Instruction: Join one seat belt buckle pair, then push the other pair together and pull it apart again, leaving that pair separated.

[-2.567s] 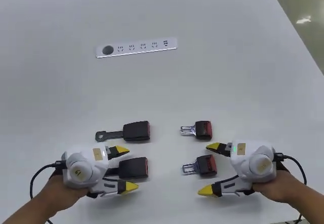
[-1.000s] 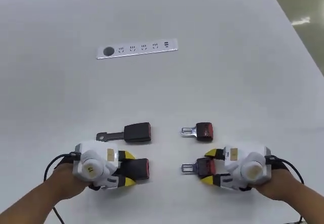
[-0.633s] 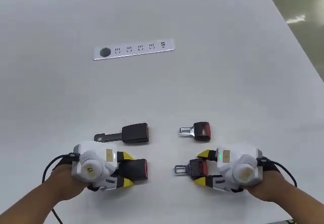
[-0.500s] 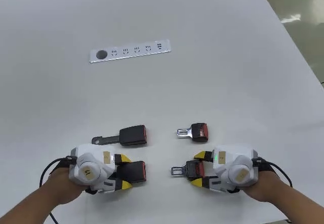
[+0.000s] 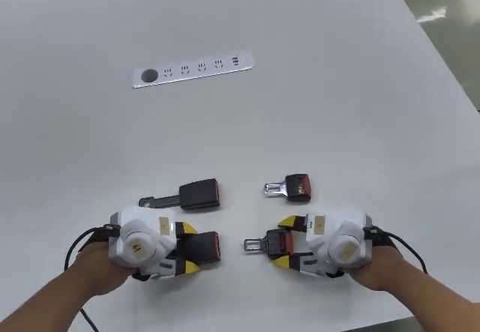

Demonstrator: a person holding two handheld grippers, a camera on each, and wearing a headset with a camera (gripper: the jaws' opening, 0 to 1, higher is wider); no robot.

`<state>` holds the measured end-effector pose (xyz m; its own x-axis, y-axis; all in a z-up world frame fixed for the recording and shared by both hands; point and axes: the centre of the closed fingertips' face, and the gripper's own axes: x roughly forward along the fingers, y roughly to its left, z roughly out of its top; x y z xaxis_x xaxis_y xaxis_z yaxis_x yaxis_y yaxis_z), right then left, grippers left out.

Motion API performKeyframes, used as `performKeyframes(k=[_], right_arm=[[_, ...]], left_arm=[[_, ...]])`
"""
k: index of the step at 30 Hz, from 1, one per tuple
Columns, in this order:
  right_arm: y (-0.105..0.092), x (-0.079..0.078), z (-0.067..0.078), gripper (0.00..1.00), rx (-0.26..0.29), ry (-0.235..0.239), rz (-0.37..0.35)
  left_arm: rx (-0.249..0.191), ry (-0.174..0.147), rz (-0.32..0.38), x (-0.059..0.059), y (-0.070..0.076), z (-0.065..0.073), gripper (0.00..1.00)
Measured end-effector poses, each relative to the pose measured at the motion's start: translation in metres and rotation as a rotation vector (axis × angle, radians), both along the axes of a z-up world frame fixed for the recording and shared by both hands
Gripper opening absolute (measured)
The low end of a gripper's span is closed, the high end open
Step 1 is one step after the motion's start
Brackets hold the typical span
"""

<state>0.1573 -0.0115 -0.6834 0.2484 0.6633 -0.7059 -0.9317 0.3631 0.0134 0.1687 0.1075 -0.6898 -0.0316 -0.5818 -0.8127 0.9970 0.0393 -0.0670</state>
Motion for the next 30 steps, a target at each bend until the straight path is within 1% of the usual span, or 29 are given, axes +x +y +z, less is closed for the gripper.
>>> performKeyframes(k=[4, 5, 10, 12, 17, 21, 24, 30], right_arm=[[0.007, 0.001, -0.003, 0.35, 0.006, -0.003, 0.002], [0.010, 0.000, -0.002, 0.35, 0.016, 0.000, 0.005], [0.017, 0.003, -0.004, 0.35, 0.024, -0.002, 0.001], [0.021, 0.001, -0.002, 0.35, 0.028, -0.001, 0.003], [0.025, 0.001, -0.002, 0.35, 0.028, 0.004, 0.012], [0.030, 0.003, 0.000, 0.35, 0.024, 0.005, 0.012], [0.035, 0.003, 0.001, 0.35, 0.024, 0.005, 0.017], [0.042, 0.006, -0.004, 0.35, 0.017, 0.004, 0.028]], left_arm=[[0.000, 0.006, 0.006, 0.000, 0.000, 0.001, 0.34], [0.001, 0.006, 0.007, 0.000, 0.000, 0.001, 0.34], [0.007, 0.002, 0.008, 0.000, 0.000, 0.000, 0.34], [0.014, -0.006, 0.000, -0.001, 0.000, 0.000, 0.34], [0.021, -0.011, -0.005, -0.001, 0.000, 0.001, 0.34], [0.028, -0.008, -0.009, -0.001, 0.001, 0.001, 0.34], [0.036, -0.016, -0.022, -0.001, 0.001, 0.000, 0.34], [0.042, -0.016, -0.027, -0.001, 0.001, 0.000, 0.34]])
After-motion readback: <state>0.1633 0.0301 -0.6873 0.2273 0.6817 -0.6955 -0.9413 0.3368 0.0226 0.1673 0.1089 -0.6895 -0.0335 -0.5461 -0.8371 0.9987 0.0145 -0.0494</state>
